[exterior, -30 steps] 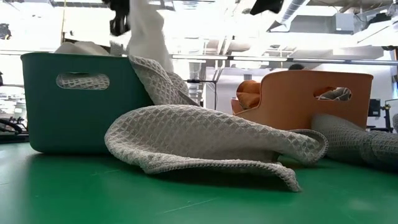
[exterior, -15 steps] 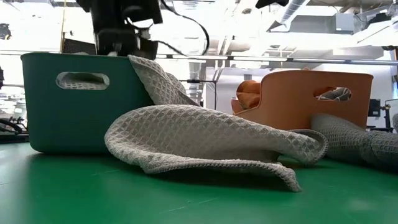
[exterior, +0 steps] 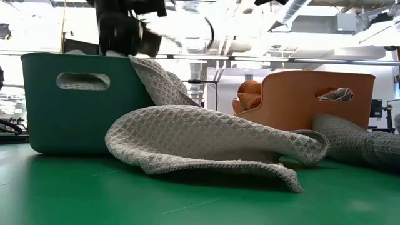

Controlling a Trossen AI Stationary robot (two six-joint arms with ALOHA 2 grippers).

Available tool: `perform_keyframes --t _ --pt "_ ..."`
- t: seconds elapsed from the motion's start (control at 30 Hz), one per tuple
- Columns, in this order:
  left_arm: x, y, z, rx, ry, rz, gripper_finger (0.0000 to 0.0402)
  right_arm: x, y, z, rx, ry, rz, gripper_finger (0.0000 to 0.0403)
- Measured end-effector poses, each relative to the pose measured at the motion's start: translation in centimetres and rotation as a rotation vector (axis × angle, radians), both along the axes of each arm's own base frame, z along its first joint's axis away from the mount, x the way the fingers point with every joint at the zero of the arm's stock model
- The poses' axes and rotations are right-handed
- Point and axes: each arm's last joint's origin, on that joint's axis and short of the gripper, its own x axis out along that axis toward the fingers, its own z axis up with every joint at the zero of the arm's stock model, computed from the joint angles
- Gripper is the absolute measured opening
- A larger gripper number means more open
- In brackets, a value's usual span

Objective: Sort towels by color in basket
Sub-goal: Put the white towel into the green bin

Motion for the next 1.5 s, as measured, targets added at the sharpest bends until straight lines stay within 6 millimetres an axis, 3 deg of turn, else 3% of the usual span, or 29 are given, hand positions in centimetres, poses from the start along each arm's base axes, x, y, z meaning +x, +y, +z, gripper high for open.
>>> perform_keyframes --t 0.13,0.27,0.37,0.47,0.6,0.73,0.9,1.13,1.33,1.5 --pt "-1.1 -0.1 3.6 0.001 -0.058 -0.032 0.0219 0.0 -0.1 0.0 -0.005 0.000 0.001 0.0264" --pt "-2.5 -0.1 6.8 0.018 -0.121 -0.069 0.0224 0.0 -0.1 0.0 -0.014 -0.001 0.005 0.0264" --pt "-3.7 0.0 8.1 0.051 -0.122 -0.074 0.0224 0.0 -0.2 0.0 -0.014 -0.004 0.000 0.0264" --pt "-4.8 0.2 8.3 0.102 -0.060 -0.054 0.0224 0.0 -0.2 0.0 -0.014 -0.006 0.000 0.0264" --pt "-5.7 0.9 7.6 0.168 0.090 -0.034 0.0224 0.2 -0.2 0.2 -0.017 -0.027 0.001 0.0264" --pt "-5.2 1.7 7.0 0.236 0.137 -0.029 0.0224 0.3 -0.2 0.4 -0.019 -0.048 0.003 0.0264" --pt "-3.4 2.8 5.3 0.266 0.207 -0.079 0.0224 0.3 -0.1 0.4 -0.003 -0.051 -0.006 0.0264" --pt "0.1 4.3 0.9 0.222 0.350 -0.202 0.0224 0.5 0.8 0.5 -0.006 -0.067 0.016 0.0264" --pt "2.9 4.9 -3.0 0.130 0.366 -0.281 0.0224 0.5 1.7 0.5 -0.024 -0.068 -0.013 0.0264" --pt "4.2 4.9 -5.1 0.104 0.378 -0.299 0.0224 0.5 2.5 0.5 -0.042 -0.071 -0.025 0.0264"
